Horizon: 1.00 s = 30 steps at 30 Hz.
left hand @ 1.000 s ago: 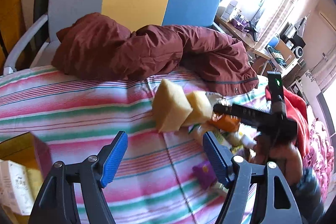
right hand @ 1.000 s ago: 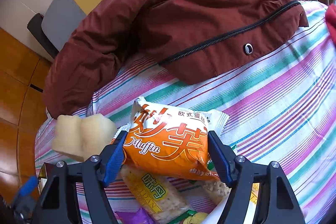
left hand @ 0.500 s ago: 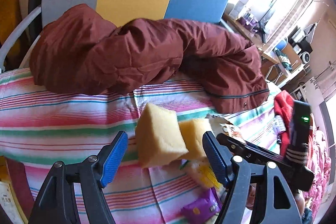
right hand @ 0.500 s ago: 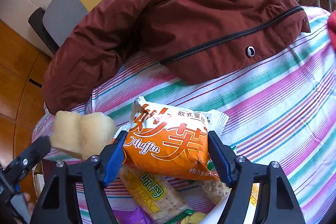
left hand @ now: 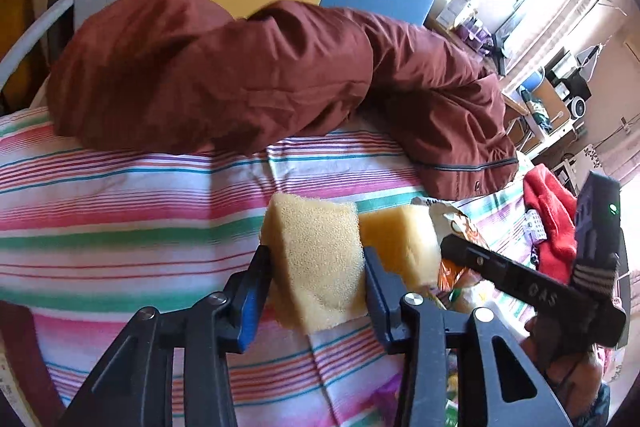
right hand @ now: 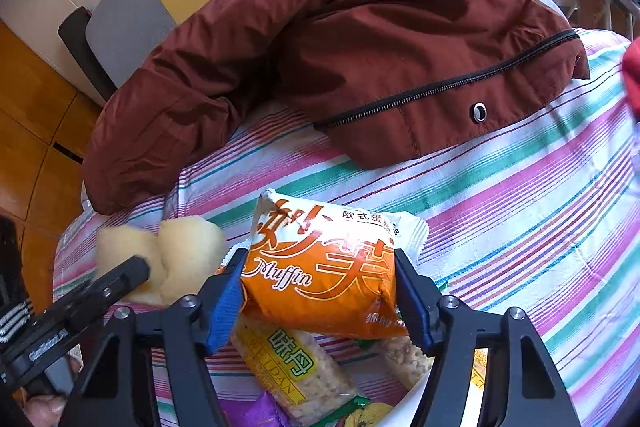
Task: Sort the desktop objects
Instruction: 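Grasp the orange Muffin packet with the right tool while the left tool grasps a yellow sponge, then carry the sponge with the left tool while the right tool carries the Muffin packet to the tray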
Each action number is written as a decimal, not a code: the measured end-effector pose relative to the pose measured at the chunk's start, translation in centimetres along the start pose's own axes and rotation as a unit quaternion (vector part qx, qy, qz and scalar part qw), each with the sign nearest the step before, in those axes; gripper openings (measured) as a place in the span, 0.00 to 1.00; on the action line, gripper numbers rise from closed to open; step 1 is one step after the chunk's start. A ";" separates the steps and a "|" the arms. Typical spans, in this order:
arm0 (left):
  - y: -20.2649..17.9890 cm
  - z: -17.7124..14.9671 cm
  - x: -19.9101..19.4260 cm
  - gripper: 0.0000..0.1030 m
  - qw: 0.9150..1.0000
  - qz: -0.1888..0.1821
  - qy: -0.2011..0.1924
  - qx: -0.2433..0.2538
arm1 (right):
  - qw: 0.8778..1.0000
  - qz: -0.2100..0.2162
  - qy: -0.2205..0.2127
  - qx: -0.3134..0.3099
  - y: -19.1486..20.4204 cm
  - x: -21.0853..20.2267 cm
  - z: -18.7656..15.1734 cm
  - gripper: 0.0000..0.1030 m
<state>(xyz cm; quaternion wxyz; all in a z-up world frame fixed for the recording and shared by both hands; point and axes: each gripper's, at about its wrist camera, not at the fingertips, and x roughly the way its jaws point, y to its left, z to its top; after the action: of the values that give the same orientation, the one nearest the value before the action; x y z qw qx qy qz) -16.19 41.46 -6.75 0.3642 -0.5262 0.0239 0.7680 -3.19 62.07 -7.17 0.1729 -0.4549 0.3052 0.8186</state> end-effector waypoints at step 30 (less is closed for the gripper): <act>11.5 -12.4 -25.4 0.43 0.985 0.053 -0.151 -0.062 | 0.969 0.135 -0.094 -0.187 14.1 -10.0 -4.6 0.65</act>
<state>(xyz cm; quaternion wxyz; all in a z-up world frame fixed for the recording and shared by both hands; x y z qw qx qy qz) -8.50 14.27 4.77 0.2892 -0.4241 -0.0512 0.8566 -2.91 48.35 4.33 0.0008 -0.3553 0.1876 0.9158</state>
